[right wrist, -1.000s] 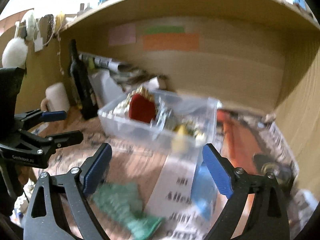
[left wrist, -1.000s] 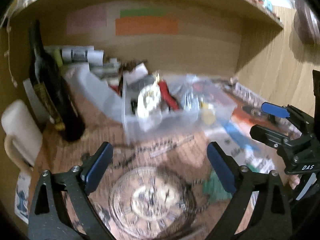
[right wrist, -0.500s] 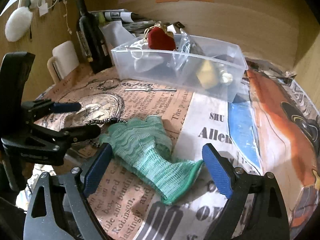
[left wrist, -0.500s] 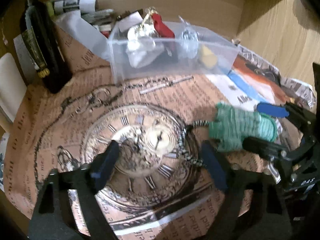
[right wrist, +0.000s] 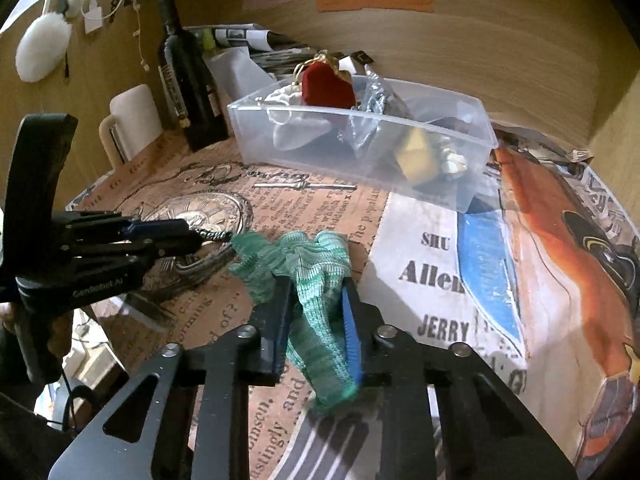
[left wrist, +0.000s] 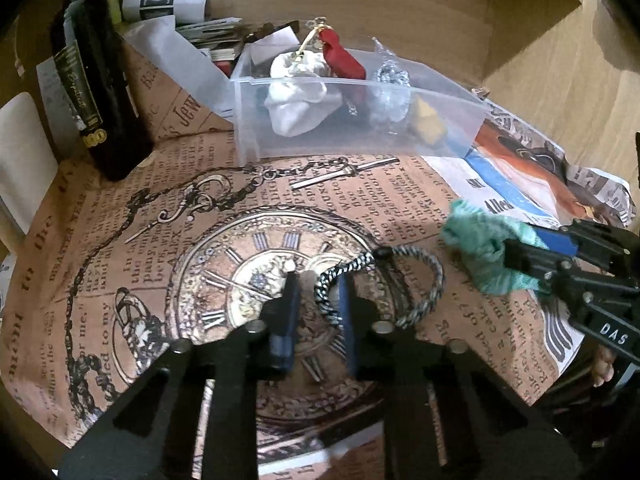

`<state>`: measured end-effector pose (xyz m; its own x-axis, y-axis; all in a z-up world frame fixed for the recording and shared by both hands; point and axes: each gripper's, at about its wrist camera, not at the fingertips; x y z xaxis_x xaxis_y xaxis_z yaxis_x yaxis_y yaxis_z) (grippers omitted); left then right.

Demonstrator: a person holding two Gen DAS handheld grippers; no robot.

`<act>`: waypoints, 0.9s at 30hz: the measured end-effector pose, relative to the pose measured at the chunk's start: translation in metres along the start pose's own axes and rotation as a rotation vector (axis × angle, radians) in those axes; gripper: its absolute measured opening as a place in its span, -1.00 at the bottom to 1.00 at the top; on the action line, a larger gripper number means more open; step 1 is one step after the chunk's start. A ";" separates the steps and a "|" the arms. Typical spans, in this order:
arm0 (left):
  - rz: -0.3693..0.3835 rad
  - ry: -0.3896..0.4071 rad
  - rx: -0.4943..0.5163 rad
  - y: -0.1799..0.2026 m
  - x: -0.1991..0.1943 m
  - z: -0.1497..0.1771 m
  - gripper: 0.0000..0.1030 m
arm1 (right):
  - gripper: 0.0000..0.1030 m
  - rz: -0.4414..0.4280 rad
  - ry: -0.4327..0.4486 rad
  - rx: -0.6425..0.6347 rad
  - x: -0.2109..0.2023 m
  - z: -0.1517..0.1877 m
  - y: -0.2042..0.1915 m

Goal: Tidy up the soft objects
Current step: 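Grasp the braided bracelet with the left gripper while the right grasps the green knit glove, then release the bracelet into the clear box with the left while the right releases the glove there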

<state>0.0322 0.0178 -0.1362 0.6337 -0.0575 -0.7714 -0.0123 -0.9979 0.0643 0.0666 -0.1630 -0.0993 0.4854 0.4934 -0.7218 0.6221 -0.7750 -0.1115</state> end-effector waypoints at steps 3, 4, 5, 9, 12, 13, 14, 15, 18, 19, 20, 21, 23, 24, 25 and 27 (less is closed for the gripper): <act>0.011 -0.004 -0.018 -0.004 0.000 -0.002 -0.84 | -0.65 0.006 0.013 0.009 -0.002 -0.002 0.002; 0.007 -0.002 -0.018 -0.004 0.000 -0.002 -0.84 | -0.65 0.007 0.018 0.011 -0.003 -0.002 0.003; -0.001 0.001 -0.018 -0.004 0.000 -0.003 -0.84 | -0.65 0.007 0.022 0.014 -0.004 -0.003 0.004; -0.003 0.011 -0.024 -0.005 -0.002 -0.007 -0.86 | -0.66 0.008 0.044 0.022 -0.009 -0.008 0.008; 0.001 0.040 -0.022 -0.004 -0.008 -0.015 -0.86 | -0.66 0.014 0.067 0.030 -0.015 -0.014 0.011; 0.001 0.054 -0.019 -0.003 -0.010 -0.018 -0.86 | -0.66 0.019 0.077 0.032 -0.016 -0.015 0.012; 0.003 0.063 -0.016 -0.002 -0.012 -0.021 -0.86 | -0.66 0.020 0.086 0.035 -0.018 -0.017 0.014; 0.005 0.081 -0.014 -0.001 -0.015 -0.026 -0.86 | -0.66 0.021 0.096 0.039 -0.020 -0.019 0.016; 0.009 0.119 -0.009 0.001 -0.020 -0.036 -0.87 | -0.66 0.029 0.133 0.053 -0.026 -0.028 0.021; 0.011 0.133 -0.006 0.002 -0.022 -0.040 -0.87 | -0.66 0.031 0.142 0.056 -0.027 -0.031 0.021; 0.011 0.139 -0.002 0.001 -0.023 -0.043 -0.87 | -0.66 0.036 0.159 0.054 -0.028 -0.033 0.022; 0.007 0.151 -0.002 0.001 -0.024 -0.047 -0.87 | -0.66 0.040 0.170 0.056 -0.029 -0.036 0.024; 0.009 0.158 -0.001 0.000 -0.025 -0.052 -0.87 | -0.66 0.042 0.181 0.057 -0.030 -0.039 0.026; 0.020 0.148 -0.002 -0.001 -0.024 -0.054 -0.86 | -0.65 0.043 0.184 0.056 -0.031 -0.040 0.026; 0.031 0.134 -0.002 -0.003 -0.022 -0.055 -0.85 | -0.65 0.043 0.185 0.057 -0.031 -0.041 0.027; 0.035 0.107 -0.008 -0.004 -0.017 -0.053 -0.58 | -0.65 0.037 0.182 0.060 -0.030 -0.042 0.029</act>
Point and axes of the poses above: each gripper's, at about its wrist camera, not at the fingertips, and x roughly the way its jaws point, y to its right, z to its underside, and after that the axes turned 3 degrees about -y, right-handed
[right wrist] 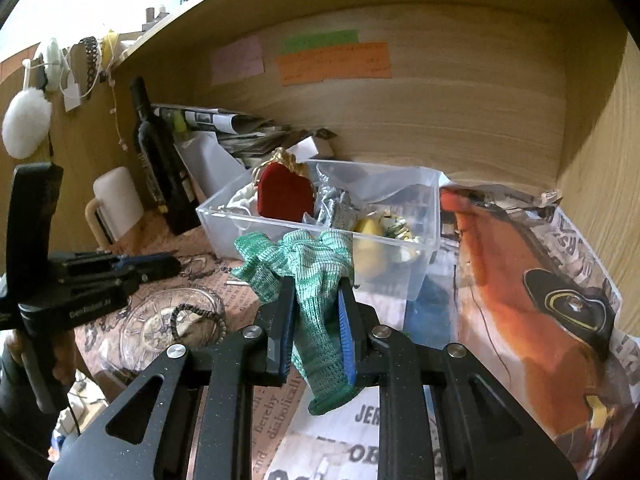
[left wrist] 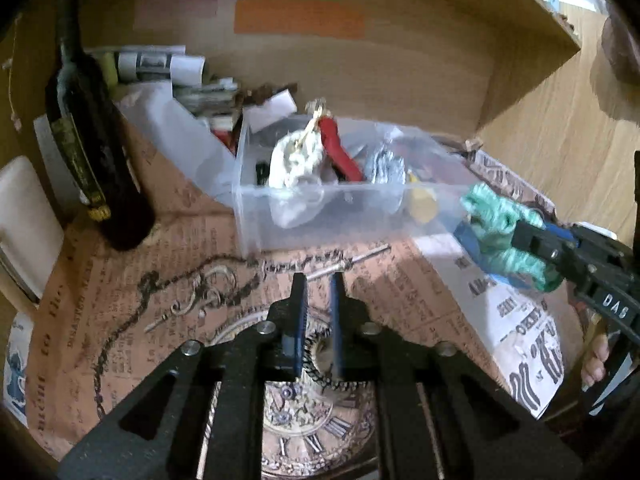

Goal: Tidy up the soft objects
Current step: 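Release the bracelet into the clear box with the left while the right releases the glove there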

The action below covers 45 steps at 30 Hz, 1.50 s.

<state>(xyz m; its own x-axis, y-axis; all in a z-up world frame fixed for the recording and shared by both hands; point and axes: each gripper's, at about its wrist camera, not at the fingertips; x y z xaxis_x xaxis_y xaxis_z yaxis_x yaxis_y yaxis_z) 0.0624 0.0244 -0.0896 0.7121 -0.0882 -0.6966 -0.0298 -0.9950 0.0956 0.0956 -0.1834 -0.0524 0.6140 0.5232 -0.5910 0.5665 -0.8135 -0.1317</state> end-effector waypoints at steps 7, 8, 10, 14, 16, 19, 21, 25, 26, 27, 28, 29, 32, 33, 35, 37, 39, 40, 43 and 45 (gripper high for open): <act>0.042 -0.087 -0.021 0.006 0.018 0.023 0.74 | -0.65 -0.002 -0.032 0.014 0.007 0.005 0.006; 0.048 -0.104 -0.015 0.009 0.022 0.025 0.79 | -0.65 -0.001 -0.035 0.017 0.008 0.005 0.006; 0.054 -0.128 -0.003 0.013 0.028 0.030 0.80 | -0.65 0.002 -0.040 0.019 0.009 0.006 0.007; 0.025 -0.155 0.029 0.022 0.043 0.037 0.79 | -0.65 0.006 -0.046 0.025 0.009 0.008 0.009; -0.003 -0.130 0.045 0.025 0.045 0.039 0.71 | -0.65 0.005 -0.046 0.027 0.008 0.008 0.010; -0.053 -0.110 0.056 0.028 0.047 0.039 0.41 | -0.65 0.004 -0.047 0.030 0.009 0.009 0.010; -0.059 -0.104 0.047 0.027 0.046 0.039 0.27 | -0.65 0.005 -0.048 0.031 0.009 0.009 0.011; -0.045 -0.098 0.032 0.021 0.042 0.036 0.04 | -0.65 0.008 -0.045 0.033 0.010 0.008 0.013; -0.039 -0.094 0.030 0.020 0.040 0.035 -0.03 | -0.65 0.009 -0.043 0.032 0.009 0.008 0.013; -0.038 -0.088 0.029 0.019 0.038 0.034 -0.07 | -0.65 0.010 -0.041 0.033 0.009 0.008 0.014; -0.038 -0.085 0.030 0.018 0.036 0.033 -0.10 | -0.65 0.008 -0.040 0.032 0.009 0.007 0.015; -0.036 -0.078 0.029 0.018 0.033 0.031 -0.11 | -0.65 0.015 -0.037 0.033 0.009 0.007 0.016; -0.030 -0.050 0.027 0.019 0.025 0.025 -0.11 | -0.65 0.016 -0.028 0.032 0.008 0.004 0.017; -0.028 -0.041 0.028 0.019 0.023 0.023 -0.11 | -0.65 0.017 -0.024 0.031 0.007 0.003 0.016; -0.029 -0.022 0.031 0.020 0.020 0.019 -0.11 | -0.65 0.020 -0.016 0.028 0.006 0.001 0.016; -0.026 0.000 0.035 0.021 0.013 0.015 -0.11 | -0.65 0.022 -0.008 0.026 0.005 -0.002 0.016; -0.022 0.020 0.040 0.021 0.010 0.007 -0.11 | -0.65 0.026 0.003 0.021 0.004 -0.007 0.016; -0.024 0.038 0.040 0.022 0.007 0.002 -0.11 | -0.65 0.028 0.009 0.018 0.003 -0.009 0.016; -0.014 0.080 0.028 0.020 -0.005 -0.013 -0.11 | -0.65 0.032 0.040 0.005 0.001 -0.021 0.016; -0.014 0.115 0.024 0.018 -0.011 -0.024 -0.11 | -0.65 0.036 0.061 -0.004 0.000 -0.029 0.015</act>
Point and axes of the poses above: each gripper's, at about its wrist camera, not at the fingertips, and x roughly the way its jaws point, y to its right, z to its underside, and after that the axes turned 3 degrees about -y, right-handed
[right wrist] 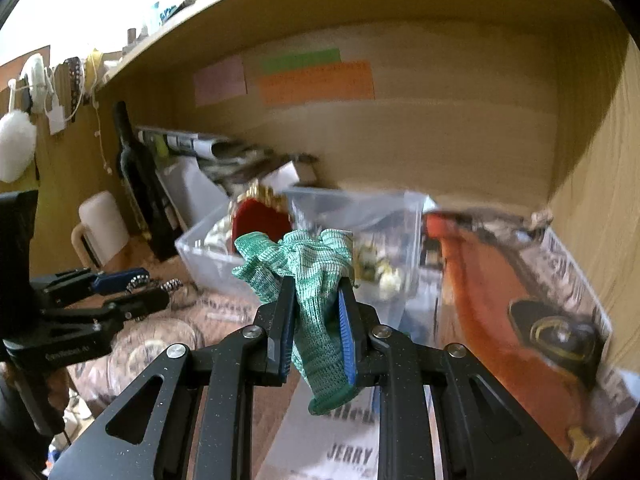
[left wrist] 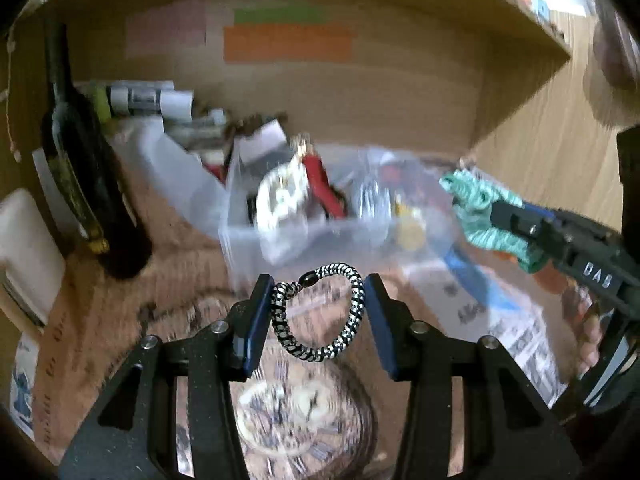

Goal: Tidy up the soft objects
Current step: 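Release the bracelet into the clear box with the left while the right releases the glove there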

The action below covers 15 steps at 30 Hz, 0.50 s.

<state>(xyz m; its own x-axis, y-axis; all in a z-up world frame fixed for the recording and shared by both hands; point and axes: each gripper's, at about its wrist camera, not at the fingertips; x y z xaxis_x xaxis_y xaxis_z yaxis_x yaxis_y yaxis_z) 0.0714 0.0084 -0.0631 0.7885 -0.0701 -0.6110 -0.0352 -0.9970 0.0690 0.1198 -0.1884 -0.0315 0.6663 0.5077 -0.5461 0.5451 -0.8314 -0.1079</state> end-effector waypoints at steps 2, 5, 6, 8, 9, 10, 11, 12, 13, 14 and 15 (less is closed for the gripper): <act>-0.004 0.027 0.002 -0.002 -0.001 -0.011 -0.11 | -0.65 0.005 0.022 -0.008 0.000 -0.009 -0.001; -0.009 0.058 0.000 -0.006 0.001 -0.030 -0.11 | -0.65 0.016 0.051 -0.016 0.002 -0.024 0.000; -0.017 0.066 -0.004 -0.008 0.003 -0.037 -0.11 | -0.65 0.022 0.058 -0.016 0.004 -0.029 0.001; -0.019 0.074 -0.009 -0.011 0.006 -0.045 -0.11 | -0.65 0.030 0.067 -0.016 0.008 -0.036 0.003; -0.023 0.078 -0.013 -0.013 0.009 -0.049 -0.11 | -0.65 0.032 0.068 -0.016 0.010 -0.039 0.003; -0.031 0.080 -0.015 -0.015 0.014 -0.054 -0.11 | -0.65 0.040 0.067 -0.019 0.014 -0.043 0.004; -0.037 0.080 -0.017 -0.017 0.017 -0.057 -0.11 | -0.65 0.045 0.066 -0.021 0.017 -0.046 0.004; -0.043 0.078 -0.018 -0.019 0.020 -0.061 -0.11 | -0.65 0.048 0.063 -0.022 0.022 -0.048 0.004; -0.047 0.072 -0.019 -0.021 0.026 -0.064 -0.11 | -0.65 0.053 0.057 -0.023 0.026 -0.051 0.005; -0.050 0.068 -0.021 -0.021 0.029 -0.064 -0.11 | -0.65 0.063 0.066 -0.021 0.031 -0.053 0.005; -0.053 0.061 -0.024 -0.022 0.034 -0.067 -0.11 | -0.65 0.068 0.057 -0.020 0.037 -0.055 0.007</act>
Point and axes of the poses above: each gripper's, at about its wrist camera, not at the fingertips, and x roughly the way its jaws point, y to its right, z to its underside, and after that the axes turned 3 degrees about -y, right-handed
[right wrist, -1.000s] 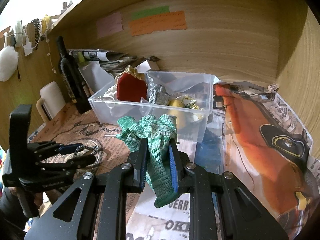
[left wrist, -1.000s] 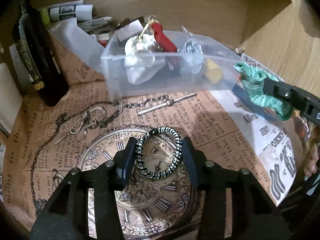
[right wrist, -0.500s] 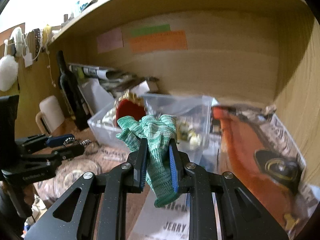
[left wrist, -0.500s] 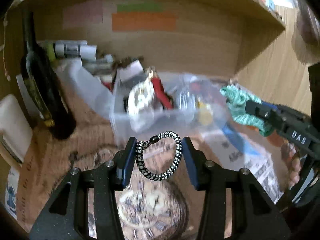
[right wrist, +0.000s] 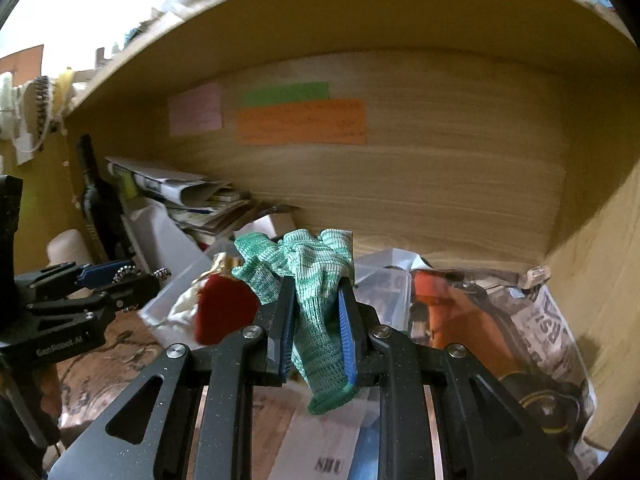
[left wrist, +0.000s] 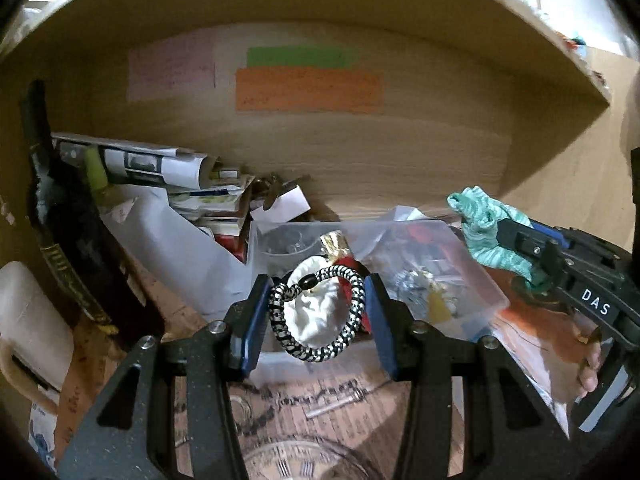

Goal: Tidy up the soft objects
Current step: 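Release the bracelet into the clear box with the left while the right releases the glove there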

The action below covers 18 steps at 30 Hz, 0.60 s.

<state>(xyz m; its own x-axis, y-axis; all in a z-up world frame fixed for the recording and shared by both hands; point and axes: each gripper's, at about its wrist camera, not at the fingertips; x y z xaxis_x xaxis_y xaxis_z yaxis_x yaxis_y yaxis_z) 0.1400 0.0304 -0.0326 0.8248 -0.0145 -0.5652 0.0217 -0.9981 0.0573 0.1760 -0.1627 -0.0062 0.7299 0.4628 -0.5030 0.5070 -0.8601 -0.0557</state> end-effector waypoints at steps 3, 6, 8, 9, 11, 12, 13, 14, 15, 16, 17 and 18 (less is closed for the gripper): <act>-0.004 -0.026 -0.008 -0.003 0.017 -0.003 -0.11 | -0.65 0.005 -0.026 0.006 0.014 -0.003 0.003; -0.007 -0.051 -0.015 -0.006 0.032 -0.004 -0.11 | -0.65 0.003 -0.068 0.011 0.031 -0.003 0.004; -0.004 -0.070 -0.018 -0.008 0.042 -0.004 -0.11 | -0.65 0.005 -0.097 0.006 0.043 -0.002 0.003; -0.001 -0.080 -0.020 -0.009 0.048 -0.003 -0.11 | -0.65 0.005 -0.109 0.005 0.047 -0.001 0.003; 0.002 -0.090 -0.016 -0.008 0.056 -0.002 -0.10 | -0.65 0.007 -0.145 -0.002 0.059 0.004 0.002; 0.001 -0.096 -0.012 -0.007 0.059 -0.001 -0.10 | -0.65 0.012 -0.160 -0.003 0.064 0.005 0.002; 0.005 -0.101 -0.008 -0.006 0.061 -0.001 -0.08 | -0.64 0.017 -0.177 -0.004 0.069 0.007 0.003; 0.009 -0.106 -0.005 -0.006 0.062 0.000 -0.01 | -0.62 0.020 -0.192 -0.003 0.073 0.009 0.004; 0.011 -0.112 0.001 -0.005 0.063 0.001 0.04 | -0.61 0.027 -0.203 -0.002 0.077 0.011 0.005; 0.011 -0.115 0.004 -0.004 0.064 0.001 0.14 | -0.60 0.042 -0.214 -0.002 0.080 0.013 0.006; 0.012 -0.119 0.006 -0.004 0.065 0.002 0.25 | -0.60 0.051 -0.223 -0.002 0.082 0.014 0.006; 0.011 -0.121 0.008 -0.003 0.065 0.002 0.29 | -0.58 0.054 -0.231 0.000 0.083 0.015 0.007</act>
<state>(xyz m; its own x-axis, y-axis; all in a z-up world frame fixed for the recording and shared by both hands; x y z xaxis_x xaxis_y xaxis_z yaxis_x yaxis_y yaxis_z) 0.1926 0.0327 -0.0717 0.7504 -0.0322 -0.6602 0.0082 -0.9983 0.0581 0.2336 -0.1334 -0.0610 0.6318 0.3551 -0.6890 0.4703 -0.8822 -0.0235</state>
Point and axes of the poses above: each gripper's, at about its wrist camera, not at the fingertips, and x roughly the way its jaws point, y to its right, z to its underside, and after that the axes turned 3 degrees about -y, right-handed
